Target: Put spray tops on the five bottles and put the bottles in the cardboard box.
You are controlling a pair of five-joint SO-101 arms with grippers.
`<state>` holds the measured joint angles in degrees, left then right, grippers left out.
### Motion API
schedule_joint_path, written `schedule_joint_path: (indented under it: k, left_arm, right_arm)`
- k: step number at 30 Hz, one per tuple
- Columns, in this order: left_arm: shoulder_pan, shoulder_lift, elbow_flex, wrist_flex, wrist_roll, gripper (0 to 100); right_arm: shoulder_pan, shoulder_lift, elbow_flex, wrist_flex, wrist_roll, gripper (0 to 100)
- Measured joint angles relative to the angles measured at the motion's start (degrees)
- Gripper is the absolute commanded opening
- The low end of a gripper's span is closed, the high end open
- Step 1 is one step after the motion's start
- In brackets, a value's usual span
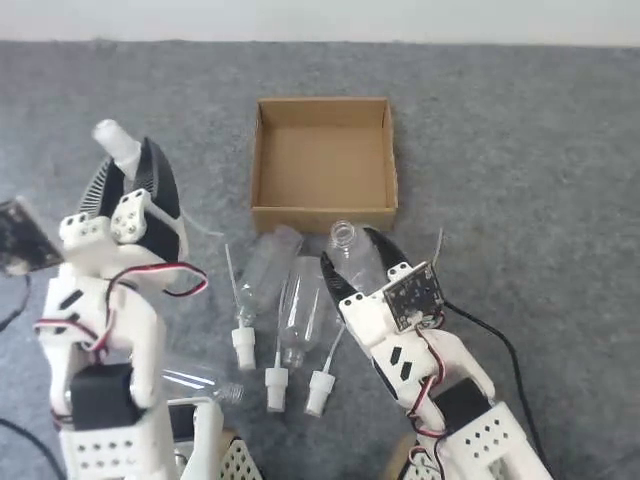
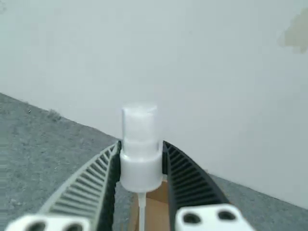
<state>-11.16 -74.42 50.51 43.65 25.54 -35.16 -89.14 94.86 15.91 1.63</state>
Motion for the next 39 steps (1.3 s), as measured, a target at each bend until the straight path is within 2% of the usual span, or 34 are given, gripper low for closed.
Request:
schedule_joint_path:
  k: [9, 19, 25, 32, 39]
  left_arm:
    - [7.2, -8.9, 5.5, -0.6, 0.4, 1]
    - [8.2, -20.7, 7.0, -0.6, 0.4, 1]
    - [8.4, -21.9, 9.0, -0.6, 3.3, 1]
    - [14.0, -22.0, 9.3, -0.6, 3.3, 1]
    - [14.9, -22.0, 9.3, -0.6, 3.3, 1]
  right_arm:
    - [-1.3, 0.0, 0.0, 0.0, 0.0, 9.7]
    - [-5.9, 0.1, 0.7, -0.4, 6.1, 9.7]
    - [-7.5, 0.1, 0.7, -0.4, 7.6, 9.6]
    - [-7.8, 0.1, 0.7, -0.4, 10.5, 9.6]
    - [-7.8, 0.1, 0.8, -0.4, 10.6, 9.6]
